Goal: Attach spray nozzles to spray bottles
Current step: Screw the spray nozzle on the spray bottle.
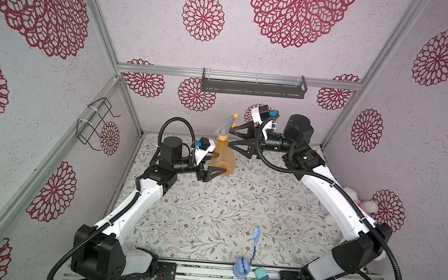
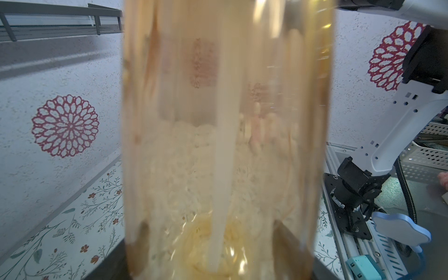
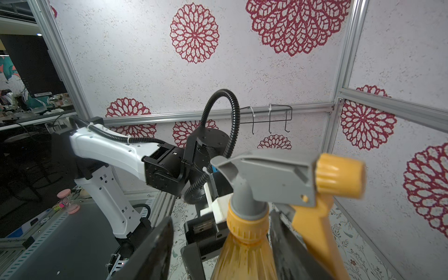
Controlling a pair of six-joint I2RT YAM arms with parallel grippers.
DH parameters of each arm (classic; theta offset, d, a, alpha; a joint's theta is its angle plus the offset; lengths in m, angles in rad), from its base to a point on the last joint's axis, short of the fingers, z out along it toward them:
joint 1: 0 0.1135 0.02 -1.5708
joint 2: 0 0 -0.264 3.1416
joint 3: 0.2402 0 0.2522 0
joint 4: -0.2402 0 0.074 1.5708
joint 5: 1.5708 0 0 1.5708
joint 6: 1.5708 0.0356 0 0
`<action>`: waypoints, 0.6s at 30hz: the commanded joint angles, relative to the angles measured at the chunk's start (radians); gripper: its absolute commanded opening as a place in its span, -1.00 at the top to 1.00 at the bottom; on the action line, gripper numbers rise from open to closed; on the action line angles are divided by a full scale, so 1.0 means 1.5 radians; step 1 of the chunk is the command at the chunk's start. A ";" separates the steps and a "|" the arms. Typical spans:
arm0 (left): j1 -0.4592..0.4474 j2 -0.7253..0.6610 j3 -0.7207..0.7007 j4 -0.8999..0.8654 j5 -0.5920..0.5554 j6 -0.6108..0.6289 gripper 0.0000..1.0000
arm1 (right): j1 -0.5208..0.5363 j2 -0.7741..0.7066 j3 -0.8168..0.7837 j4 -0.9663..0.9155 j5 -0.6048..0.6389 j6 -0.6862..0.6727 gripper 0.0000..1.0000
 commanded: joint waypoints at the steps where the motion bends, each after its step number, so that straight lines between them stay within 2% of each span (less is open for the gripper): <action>1: -0.002 0.006 0.021 0.001 0.011 0.014 1.00 | 0.009 0.006 0.022 0.015 0.008 -0.009 -0.27; 11: -0.003 0.007 0.019 -0.002 0.005 0.018 1.00 | 0.015 0.019 0.025 0.017 0.034 -0.001 -0.25; 18: -0.005 0.008 0.018 -0.005 0.002 0.019 1.00 | 0.017 0.021 0.024 0.029 0.038 0.011 -0.14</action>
